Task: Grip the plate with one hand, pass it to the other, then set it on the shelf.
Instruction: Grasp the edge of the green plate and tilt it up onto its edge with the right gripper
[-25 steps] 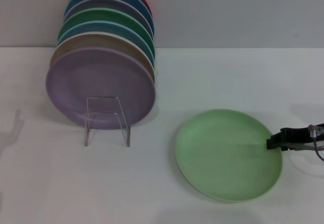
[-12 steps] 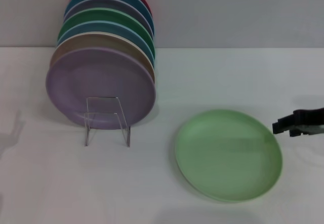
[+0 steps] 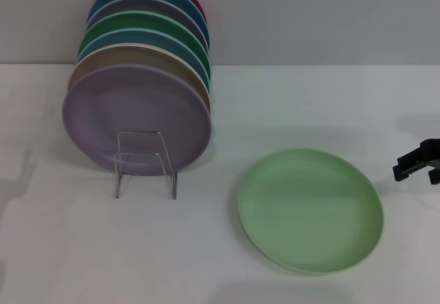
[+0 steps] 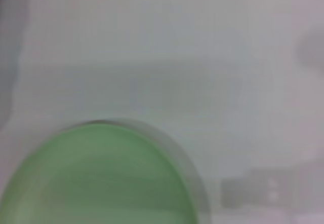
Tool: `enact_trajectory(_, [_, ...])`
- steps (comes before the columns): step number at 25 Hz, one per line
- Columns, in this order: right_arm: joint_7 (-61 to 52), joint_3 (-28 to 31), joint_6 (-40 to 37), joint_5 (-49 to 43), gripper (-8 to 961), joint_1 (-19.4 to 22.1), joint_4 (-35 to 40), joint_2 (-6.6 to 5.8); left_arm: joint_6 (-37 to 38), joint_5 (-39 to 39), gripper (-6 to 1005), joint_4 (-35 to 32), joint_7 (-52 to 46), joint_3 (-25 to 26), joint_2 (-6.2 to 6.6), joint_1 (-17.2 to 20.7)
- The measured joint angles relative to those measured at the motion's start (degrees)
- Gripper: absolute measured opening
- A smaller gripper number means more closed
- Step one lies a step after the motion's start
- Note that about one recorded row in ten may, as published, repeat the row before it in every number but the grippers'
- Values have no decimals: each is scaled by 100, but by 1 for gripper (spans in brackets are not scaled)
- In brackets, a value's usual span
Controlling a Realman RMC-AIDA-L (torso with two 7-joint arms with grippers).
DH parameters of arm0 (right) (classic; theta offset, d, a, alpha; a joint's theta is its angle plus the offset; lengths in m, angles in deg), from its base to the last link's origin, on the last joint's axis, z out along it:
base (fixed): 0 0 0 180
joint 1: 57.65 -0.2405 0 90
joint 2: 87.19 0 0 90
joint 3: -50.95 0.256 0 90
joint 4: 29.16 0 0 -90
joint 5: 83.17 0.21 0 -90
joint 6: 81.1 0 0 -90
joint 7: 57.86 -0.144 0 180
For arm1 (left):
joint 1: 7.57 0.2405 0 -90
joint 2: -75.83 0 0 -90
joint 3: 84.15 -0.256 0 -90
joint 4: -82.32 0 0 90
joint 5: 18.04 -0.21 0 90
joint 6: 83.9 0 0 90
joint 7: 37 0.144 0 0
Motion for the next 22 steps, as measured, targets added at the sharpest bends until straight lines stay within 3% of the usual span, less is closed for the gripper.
enact_trajectory(2, [33, -4, -69, -22, 685, -34, 99, 6, 0, -3, 801, 1, -1, 0, 0, -1])
enact_trajectory(22, [171, -360, -611, -5, 684, -360, 983, 62, 0, 21, 800, 22, -3, -171, 0, 14])
